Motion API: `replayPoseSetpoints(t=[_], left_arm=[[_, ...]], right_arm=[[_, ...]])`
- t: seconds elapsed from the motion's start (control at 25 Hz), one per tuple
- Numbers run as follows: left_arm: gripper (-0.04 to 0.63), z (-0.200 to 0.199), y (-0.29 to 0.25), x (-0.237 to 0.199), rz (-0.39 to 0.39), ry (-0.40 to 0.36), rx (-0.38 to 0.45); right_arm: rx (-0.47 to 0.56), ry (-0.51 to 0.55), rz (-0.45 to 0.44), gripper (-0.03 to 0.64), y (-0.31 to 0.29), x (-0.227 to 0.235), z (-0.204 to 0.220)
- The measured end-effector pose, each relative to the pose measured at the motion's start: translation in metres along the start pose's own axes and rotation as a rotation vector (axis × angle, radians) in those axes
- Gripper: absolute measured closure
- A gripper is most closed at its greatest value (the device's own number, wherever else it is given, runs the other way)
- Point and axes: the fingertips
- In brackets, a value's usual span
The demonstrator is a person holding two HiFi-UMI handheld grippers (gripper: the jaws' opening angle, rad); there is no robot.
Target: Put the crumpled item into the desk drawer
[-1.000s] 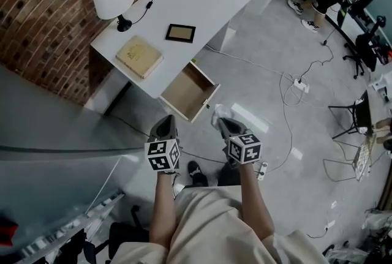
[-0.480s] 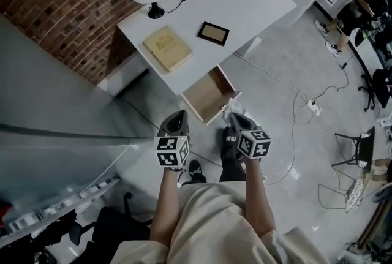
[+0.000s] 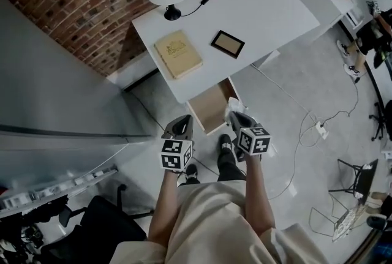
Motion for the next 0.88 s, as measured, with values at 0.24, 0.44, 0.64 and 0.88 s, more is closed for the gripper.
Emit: replayPoseSetpoints(t=[0.24,0.44,0.64,0.88], left_arm=[[0.58,-0.017,-0.034,0.013,-0.049,0.004,-0.014],[0.58,-0.025,-0.071,0.03,-0.067,-0.01,-0.035],[0.58,-0.028,-0.095,0.044,-0.097,0.009,-0.044],[0.58,-0.021,-0.102,0.044,-0.15,0.035,-0.061]], right_arm=[[-0.038,0.055,-0.061,0.591,-0.02,0.027,-0.034],[-0.106,0.169,-0.117,0.591,-0.031,0.042,-0.054],[-0.136,0.275,-0.16,0.591,-0.033,0.056,-0.065],[-0.156,0.282,-0.181,0.591,-0.047,0.078,-0.062]])
Point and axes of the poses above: the fingertips, and each gripper's own axes: y backward along the fingers, x to its right, z out of its underside, and after that the axes turned 2 degrees about -y, right-handed
